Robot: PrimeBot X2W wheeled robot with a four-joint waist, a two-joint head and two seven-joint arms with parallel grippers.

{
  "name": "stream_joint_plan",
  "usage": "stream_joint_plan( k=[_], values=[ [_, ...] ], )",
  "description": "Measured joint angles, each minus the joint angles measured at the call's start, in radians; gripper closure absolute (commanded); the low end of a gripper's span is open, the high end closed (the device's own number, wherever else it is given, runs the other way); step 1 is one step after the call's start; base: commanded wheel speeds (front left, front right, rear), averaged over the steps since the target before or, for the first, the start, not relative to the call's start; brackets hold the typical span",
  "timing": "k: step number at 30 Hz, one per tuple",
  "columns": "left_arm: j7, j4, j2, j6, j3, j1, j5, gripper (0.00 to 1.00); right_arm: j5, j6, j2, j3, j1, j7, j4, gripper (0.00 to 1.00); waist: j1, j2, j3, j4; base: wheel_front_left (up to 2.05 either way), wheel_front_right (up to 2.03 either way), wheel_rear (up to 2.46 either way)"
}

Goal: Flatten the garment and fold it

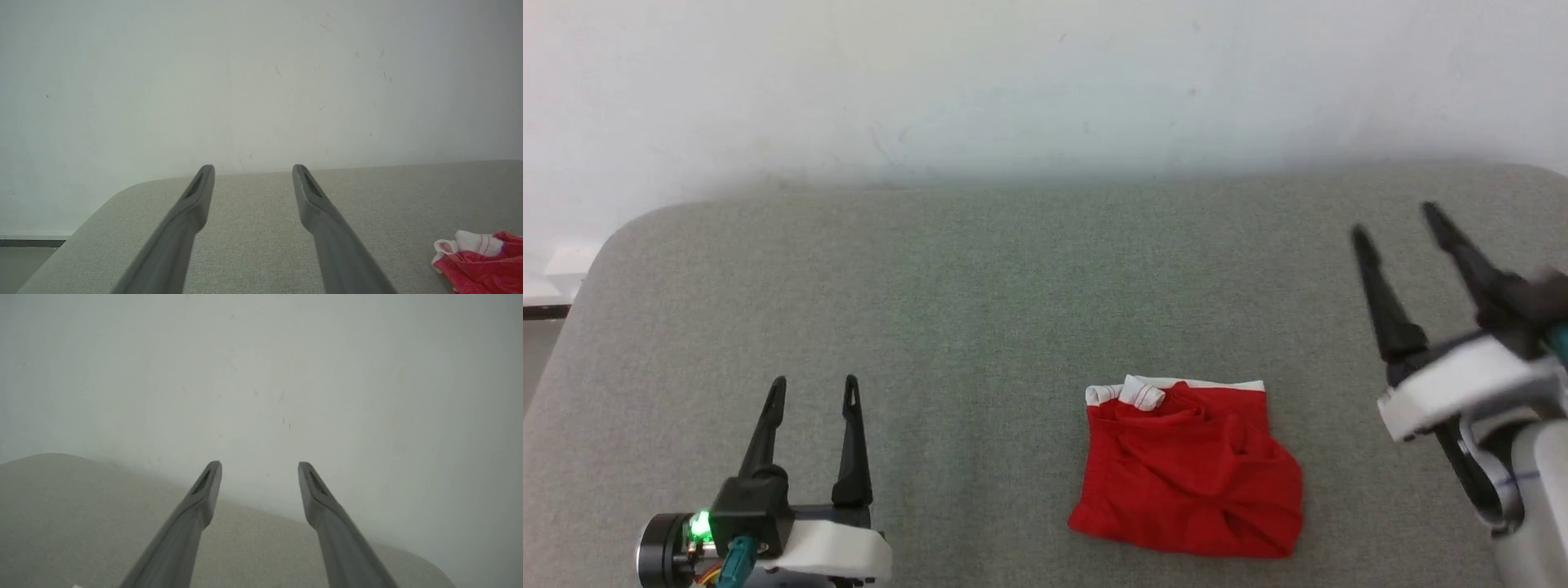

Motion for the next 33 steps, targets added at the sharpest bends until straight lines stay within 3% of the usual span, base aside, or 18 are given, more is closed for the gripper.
stream_joint_plan(
  k=[7,11,14,17,23,29,30,31,32,33],
  values=[
    [0.000,-0.003,-0.009,0.000,-0.004,-0.007,0.000,0.00,0.308,0.000,-0.222,0.266,-0.164,0.549,0.094,0.00,0.0000,0.0000,0.023,0.015,0.00,0.00,0.00],
    [0.000,-0.004,-0.012,0.000,-0.006,-0.027,0.000,0.00,0.445,0.000,-0.321,0.397,-0.185,0.719,0.112,0.00,0.0000,0.0000,0.045,0.029,0.00,0.00,0.00],
    [0.000,-0.007,-0.014,0.000,-0.009,-0.043,0.000,0.00,0.514,0.000,-0.346,0.462,-0.193,0.761,0.165,0.00,0.0000,0.0000,0.067,0.041,0.00,0.00,0.00],
    [0.000,-0.008,-0.016,0.000,-0.012,-0.057,0.000,0.00,0.560,0.000,-0.324,0.498,-0.202,0.759,0.235,0.00,0.0001,0.0000,0.090,0.054,0.00,0.00,0.00],
    [0.000,-0.006,-0.017,-0.001,-0.011,-0.087,0.000,0.00,0.586,0.000,-0.245,0.579,-0.208,0.694,0.385,0.00,0.0001,0.0000,0.134,0.080,0.00,0.00,0.00],
    [0.000,-0.004,-0.020,-0.001,-0.014,-0.098,0.000,0.00,0.616,-0.002,-0.247,0.656,-0.244,0.643,0.429,0.00,-0.0001,0.0000,0.153,0.101,0.00,0.00,0.00],
    [0.000,-0.003,-0.020,0.000,-0.013,-0.098,0.000,0.00,0.623,-0.002,-0.248,0.662,-0.247,0.630,0.434,0.10,-0.0001,0.0000,0.152,0.100,0.00,0.00,0.00],
    [0.000,-0.003,-0.021,0.000,-0.012,-0.098,0.000,0.00,0.630,-0.001,-0.249,0.669,-0.249,0.613,0.439,0.89,-0.0002,0.0000,0.151,0.098,0.00,0.00,0.00],
    [0.000,-0.001,-0.021,0.000,-0.011,-0.098,0.000,0.00,0.637,-0.001,-0.249,0.674,-0.251,0.594,0.446,1.00,-0.0001,0.0000,0.148,0.096,0.00,0.00,0.00],
    [0.000,0.000,-0.021,0.000,-0.011,-0.098,0.000,0.00,0.643,0.001,-0.247,0.680,-0.255,0.578,0.450,1.00,-0.0001,0.0000,0.145,0.093,0.00,0.00,0.00]
  ],
)
